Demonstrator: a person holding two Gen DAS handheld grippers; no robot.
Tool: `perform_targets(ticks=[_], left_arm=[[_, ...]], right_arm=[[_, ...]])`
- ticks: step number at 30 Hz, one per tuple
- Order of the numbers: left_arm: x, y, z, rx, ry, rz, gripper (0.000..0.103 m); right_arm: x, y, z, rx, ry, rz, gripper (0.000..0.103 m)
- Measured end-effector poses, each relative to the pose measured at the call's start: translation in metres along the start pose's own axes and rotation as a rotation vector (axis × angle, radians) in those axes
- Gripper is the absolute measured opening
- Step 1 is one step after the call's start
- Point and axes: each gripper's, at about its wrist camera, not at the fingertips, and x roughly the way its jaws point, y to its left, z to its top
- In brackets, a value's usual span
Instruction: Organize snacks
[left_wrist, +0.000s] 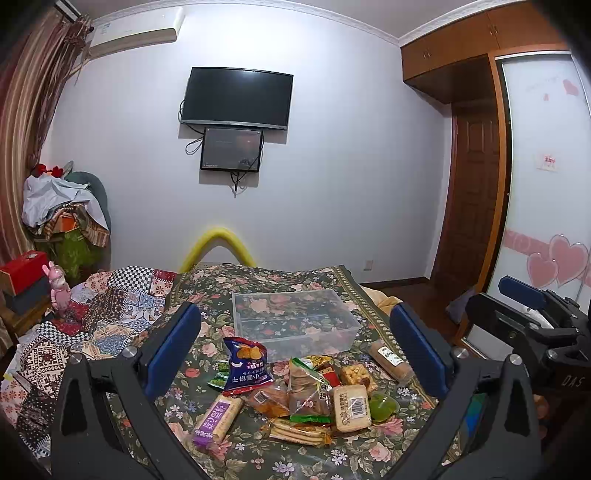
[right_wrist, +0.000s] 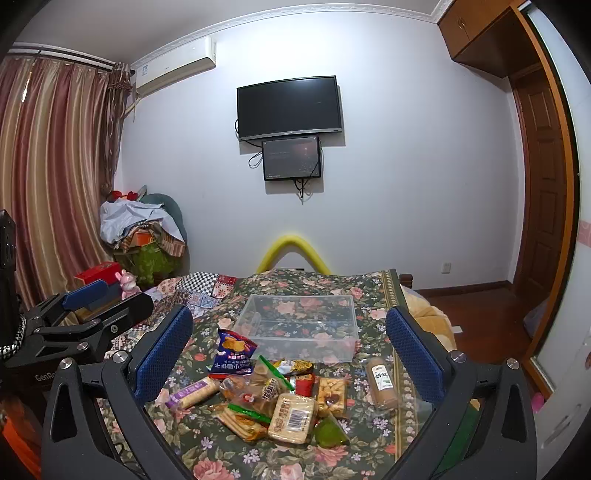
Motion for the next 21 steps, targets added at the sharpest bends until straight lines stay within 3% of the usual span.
perform_targets(ticks=[21], left_arm=[[-0.0007,0.0011,0.0015,-0.005,-0.003,-0.002,0.103]], right_arm=[[-0.0017,-0.0008,0.0042,0.006,-0.006,0.006,0.103]])
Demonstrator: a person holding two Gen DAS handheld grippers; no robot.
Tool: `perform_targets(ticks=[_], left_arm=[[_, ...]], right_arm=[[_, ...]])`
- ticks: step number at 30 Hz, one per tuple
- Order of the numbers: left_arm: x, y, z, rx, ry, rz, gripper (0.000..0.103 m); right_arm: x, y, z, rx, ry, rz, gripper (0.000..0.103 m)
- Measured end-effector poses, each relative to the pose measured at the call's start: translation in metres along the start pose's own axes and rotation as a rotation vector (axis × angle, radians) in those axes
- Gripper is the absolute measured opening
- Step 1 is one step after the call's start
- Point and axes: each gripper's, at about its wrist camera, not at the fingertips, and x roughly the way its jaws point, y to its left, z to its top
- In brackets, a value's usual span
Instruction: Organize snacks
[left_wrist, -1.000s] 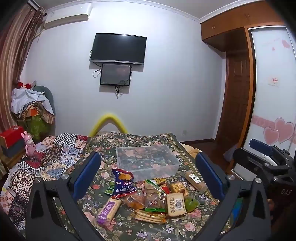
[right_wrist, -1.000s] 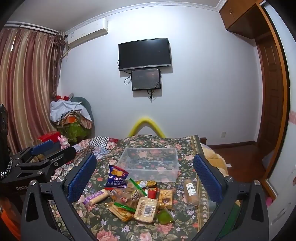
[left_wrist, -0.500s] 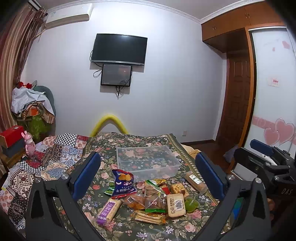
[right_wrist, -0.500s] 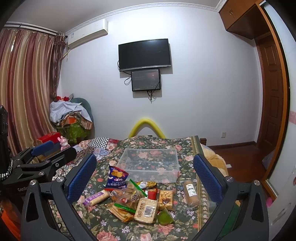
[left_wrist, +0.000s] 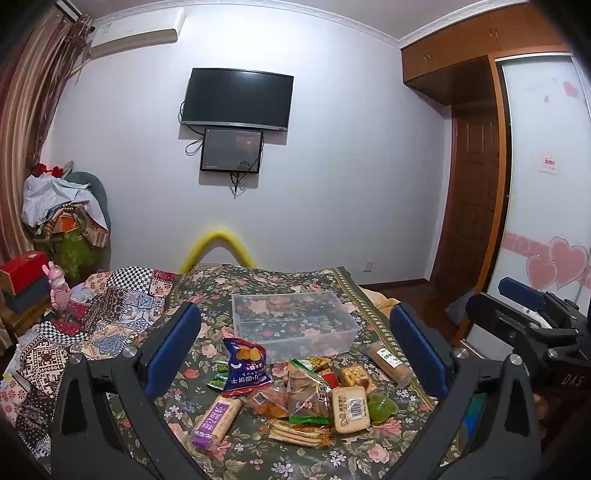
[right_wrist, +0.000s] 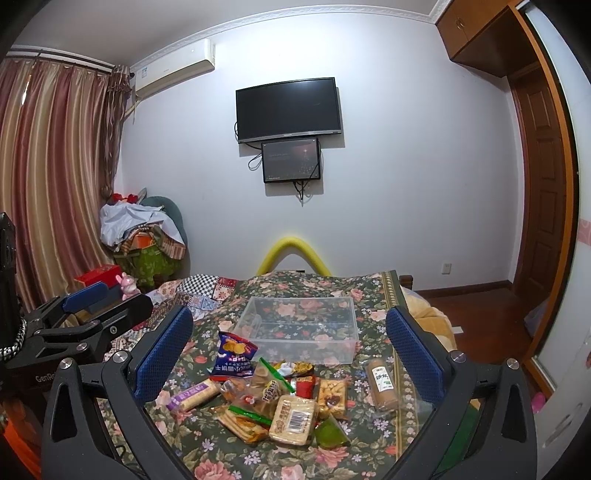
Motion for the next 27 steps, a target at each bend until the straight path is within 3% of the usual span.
perform_targets(ticks=[27], left_arm=[[-0.0019,-0.0021,0.001,0.001,-0.003,0.001,0.103]], right_arm=[[-0.0023,-0.0041,-0.0019,0.018,-0.005,0.005,0.103]])
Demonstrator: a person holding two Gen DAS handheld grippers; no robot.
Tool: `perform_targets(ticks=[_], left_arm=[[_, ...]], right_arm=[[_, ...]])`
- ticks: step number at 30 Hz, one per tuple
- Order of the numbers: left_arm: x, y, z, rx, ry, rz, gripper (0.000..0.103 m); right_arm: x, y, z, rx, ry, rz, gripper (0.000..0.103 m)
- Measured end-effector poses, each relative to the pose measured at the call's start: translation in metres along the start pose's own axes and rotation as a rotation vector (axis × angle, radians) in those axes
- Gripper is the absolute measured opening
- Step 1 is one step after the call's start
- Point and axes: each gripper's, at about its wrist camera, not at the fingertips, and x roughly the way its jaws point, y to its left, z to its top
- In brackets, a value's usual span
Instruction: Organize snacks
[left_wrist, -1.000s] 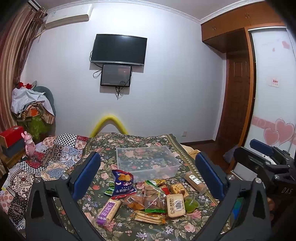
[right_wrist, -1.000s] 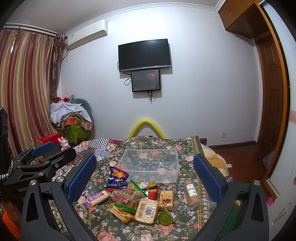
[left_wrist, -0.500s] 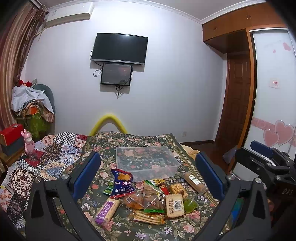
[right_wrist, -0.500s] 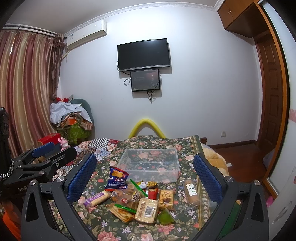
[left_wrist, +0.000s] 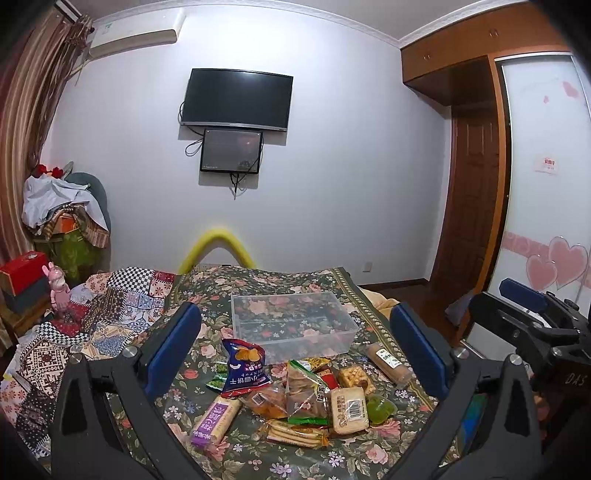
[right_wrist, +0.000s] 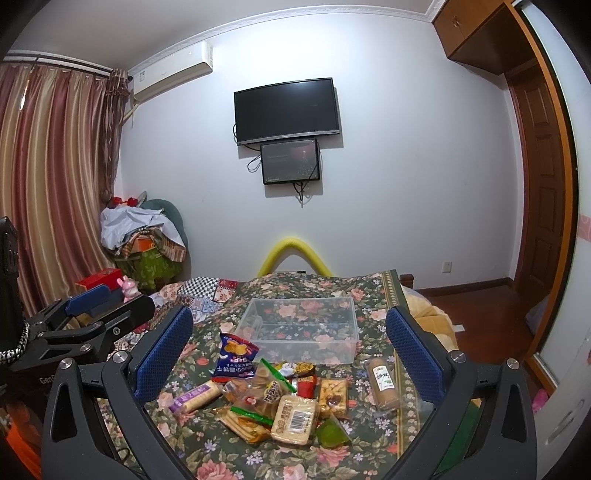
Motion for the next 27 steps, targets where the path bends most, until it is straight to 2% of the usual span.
perform_targets(ticks=[15,23,27], left_arm=[[0.009,0.004,-0.005,0.014,0.023,0.005,0.103],[0.035,0.032,-0.03,0.016,0.128,0.025,0.103],[0.051,0.051,-0.048,0.02,0.209,0.052,0.101]], right_arm=[[0.004,-0.001,-0.003,-0.006,0.008,-0.003,0.103],[0.027,-0.015,-0.024,-0.013,0.109,-0.029,0.103],[0.04,-0.025,-0.04,-0.033,0.155,-0.088,0.103]])
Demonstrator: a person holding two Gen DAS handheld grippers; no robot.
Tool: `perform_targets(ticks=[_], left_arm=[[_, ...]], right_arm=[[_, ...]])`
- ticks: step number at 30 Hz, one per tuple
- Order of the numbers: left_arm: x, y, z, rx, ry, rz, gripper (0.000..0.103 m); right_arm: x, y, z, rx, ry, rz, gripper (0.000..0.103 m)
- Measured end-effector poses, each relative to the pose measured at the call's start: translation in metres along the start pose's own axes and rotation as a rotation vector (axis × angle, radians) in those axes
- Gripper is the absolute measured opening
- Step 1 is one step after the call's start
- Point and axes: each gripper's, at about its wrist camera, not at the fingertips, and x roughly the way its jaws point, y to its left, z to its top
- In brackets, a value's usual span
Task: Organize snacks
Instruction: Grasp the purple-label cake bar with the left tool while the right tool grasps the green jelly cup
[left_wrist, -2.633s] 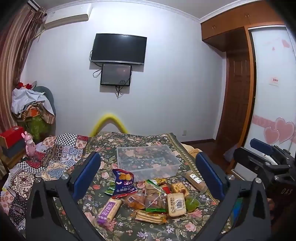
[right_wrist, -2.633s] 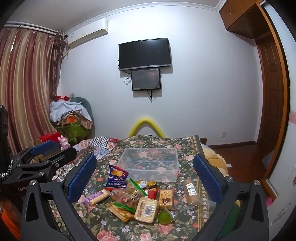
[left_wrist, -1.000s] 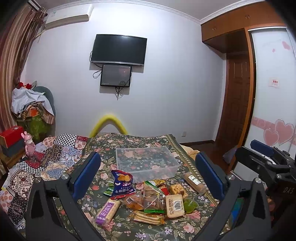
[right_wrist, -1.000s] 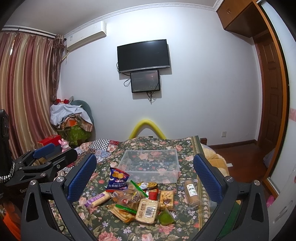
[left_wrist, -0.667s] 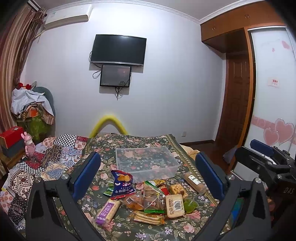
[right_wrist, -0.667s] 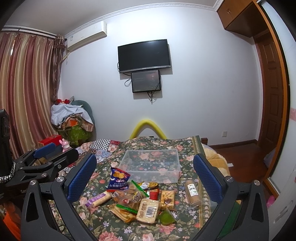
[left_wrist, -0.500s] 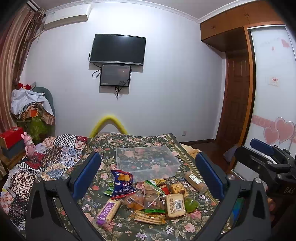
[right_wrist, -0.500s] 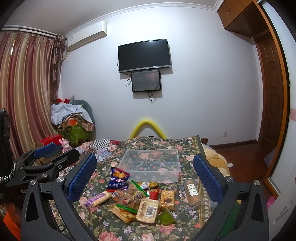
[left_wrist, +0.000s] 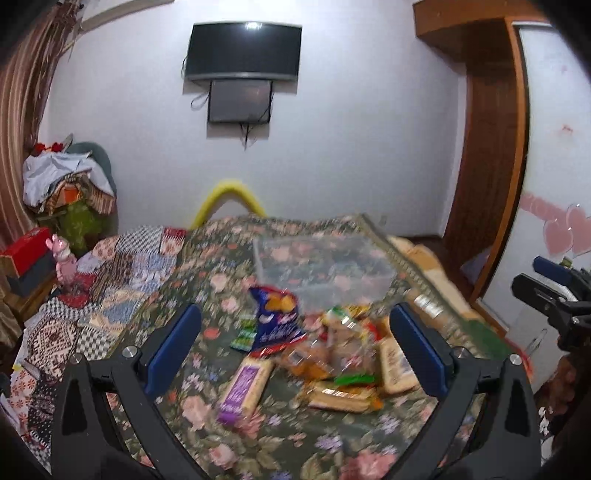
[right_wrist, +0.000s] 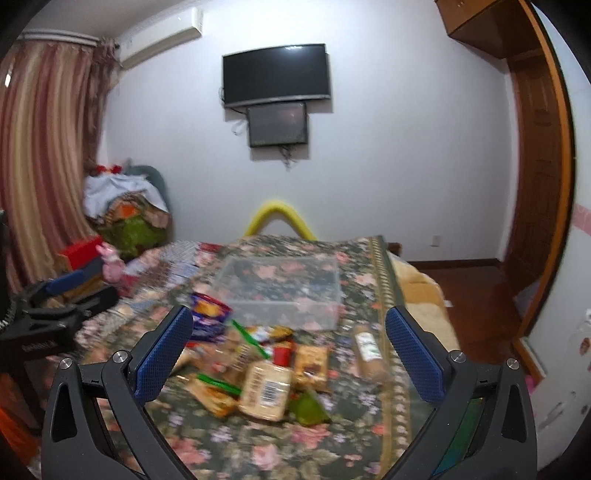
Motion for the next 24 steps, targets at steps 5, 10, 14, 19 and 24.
perform_targets(ticks=[5,10,14,19,24], left_arm=[[0.022,0.018,-0.017,-0.007,0.071,0.043,0.088],[0.052,0.038,-0.036,-0.037,0.185,0.028,0.078],[0.078,0.048,-0.053,-0.031,0.288,0.017,0.074],[0.109,0.056,-0.072,-0.024,0.368,0.01,0.072],[0.134,0.06,-0.083,-0.024,0.413,-0.007,0.071]], right_arm=[[0.026,-0.013,-0.02,0.019,0.122,0.017,0.103],[0.05,-0.019,-0.037,0.029,0.224,0.007,0.096],[0.07,-0.025,-0.052,0.055,0.316,0.023,0.085],[0.088,-0.031,-0.069,0.082,0.414,0.038,0.075],[0.103,-0.036,-0.078,0.103,0.477,0.045,0.07]])
